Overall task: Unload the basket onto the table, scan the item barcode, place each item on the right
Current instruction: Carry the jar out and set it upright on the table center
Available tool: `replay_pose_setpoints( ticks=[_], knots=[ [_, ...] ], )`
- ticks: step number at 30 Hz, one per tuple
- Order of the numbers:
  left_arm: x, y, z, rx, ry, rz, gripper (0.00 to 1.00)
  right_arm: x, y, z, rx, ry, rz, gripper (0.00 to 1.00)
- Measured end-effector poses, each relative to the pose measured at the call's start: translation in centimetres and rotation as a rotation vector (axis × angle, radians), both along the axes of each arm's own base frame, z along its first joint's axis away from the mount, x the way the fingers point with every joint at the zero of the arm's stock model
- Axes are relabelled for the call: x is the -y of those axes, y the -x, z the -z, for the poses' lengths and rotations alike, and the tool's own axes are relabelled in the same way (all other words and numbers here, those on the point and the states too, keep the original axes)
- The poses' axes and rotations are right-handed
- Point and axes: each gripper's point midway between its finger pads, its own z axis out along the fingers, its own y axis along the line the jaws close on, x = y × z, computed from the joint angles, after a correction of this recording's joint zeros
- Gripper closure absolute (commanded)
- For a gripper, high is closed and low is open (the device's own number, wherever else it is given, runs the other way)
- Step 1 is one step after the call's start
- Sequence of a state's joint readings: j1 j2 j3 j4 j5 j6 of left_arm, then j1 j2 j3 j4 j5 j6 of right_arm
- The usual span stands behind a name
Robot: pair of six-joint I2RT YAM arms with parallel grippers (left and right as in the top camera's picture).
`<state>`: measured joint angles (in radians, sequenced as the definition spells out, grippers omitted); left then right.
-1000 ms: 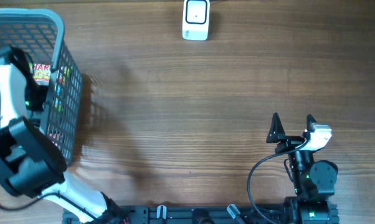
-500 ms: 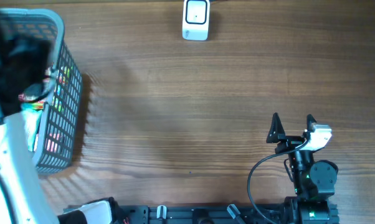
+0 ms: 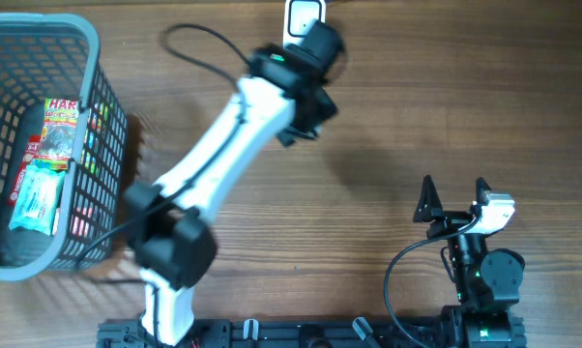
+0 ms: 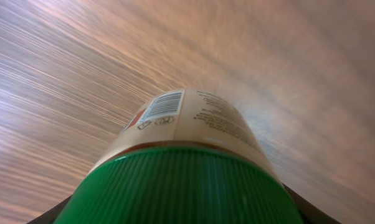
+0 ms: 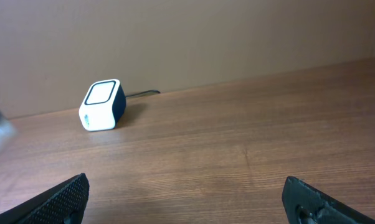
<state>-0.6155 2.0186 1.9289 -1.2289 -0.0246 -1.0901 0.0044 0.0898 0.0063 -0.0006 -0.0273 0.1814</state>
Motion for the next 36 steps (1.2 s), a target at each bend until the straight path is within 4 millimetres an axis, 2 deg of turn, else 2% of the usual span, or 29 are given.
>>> replay_pose_setpoints(
  ticks=[4,5,6,7,9,12,13,15,21,23,25,27,29,31,32,33,35,36],
  knots=[
    [5.1,1.4,6.8,-0.079,-0.031,-0.01,0.32,0.0,0.0,0.0,0.0,0.0,-0.002,0.0],
    [6.2,1.7,7.9,-0.083,-0.027,-0.019,0.32,0.0,0.0,0.0,0.0,0.0,-0.002,0.0],
    [6.3,1.7,8.0,-0.084,-0.024,-0.032,0.32,0.0,0.0,0.0,0.0,0.0,-0.002,0.0],
    [7.6,2.1,9.0,-0.083,-0.017,-0.032,0.32,0.0,0.0,0.0,0.0,0.0,-0.002,0.0],
    [8.8,2.4,10.0,-0.084,-0.005,-0.054,0.32,0.0,0.0,0.0,0.0,0.0,-0.002,0.0],
    [9.4,3.2,12.6,-0.123,-0.024,-0.122,0.28,0.0,0.0,0.0,0.0,0.0,-0.002,0.0],
    [9.3,3.3,13.2,-0.134,-0.032,-0.142,0.24,0.0,0.0,0.0,0.0,0.0,-0.002,0.0],
    [9.1,3.4,13.8,-0.145,-0.042,-0.165,0.0,0.0,0.0,0.0,0.0,0.0,-0.002,0.0],
    [9.0,3.3,13.4,-0.136,-0.046,-0.124,0.0,0.0,0.0,0.0,0.0,0.0,-0.002,0.0],
    [9.1,3.2,11.7,-0.111,-0.034,-0.064,0.0,0.0,0.0,0.0,0.0,0.0,-0.002,0.0],
    [9.0,2.7,6.5,-0.03,-0.006,0.013,0.0,0.0,0.0,0.0,0.0,0.0,-0.002,0.0],
    [7.3,2.6,1.6,0.053,-0.037,0.063,0.0,0.0,0.0,0.0,0.0,0.0,-0.003,0.0],
    [4.6,2.4,-4.8,0.181,-0.069,0.079,0.0,0.0,0.0,0.0,0.0,0.0,-0.002,0.0],
    [-0.6,2.4,-11.1,0.318,-0.131,0.029,0.0,0.0,0.0,0.0,0.0,0.0,-0.002,0.0],
    [-2.9,2.5,-12.8,0.355,-0.163,-0.005,0.0,0.0,0.0,0.0,0.0,0.0,-0.002,0.0],
    [-6.6,2.4,-15.3,0.41,-0.202,-0.071,0.0,0.0,0.0,0.0,0.0,0.0,-0.003,0.0],
    [-11.5,2.5,-17.8,0.461,-0.251,-0.169,0.0,0.0,0.0,0.0,0.0,0.0,-0.003,0.0],
    [-14.6,2.6,-19.1,0.484,-0.281,-0.24,0.0,0.0,0.0,0.0,0.0,0.0,-0.003,0.0]
  ],
)
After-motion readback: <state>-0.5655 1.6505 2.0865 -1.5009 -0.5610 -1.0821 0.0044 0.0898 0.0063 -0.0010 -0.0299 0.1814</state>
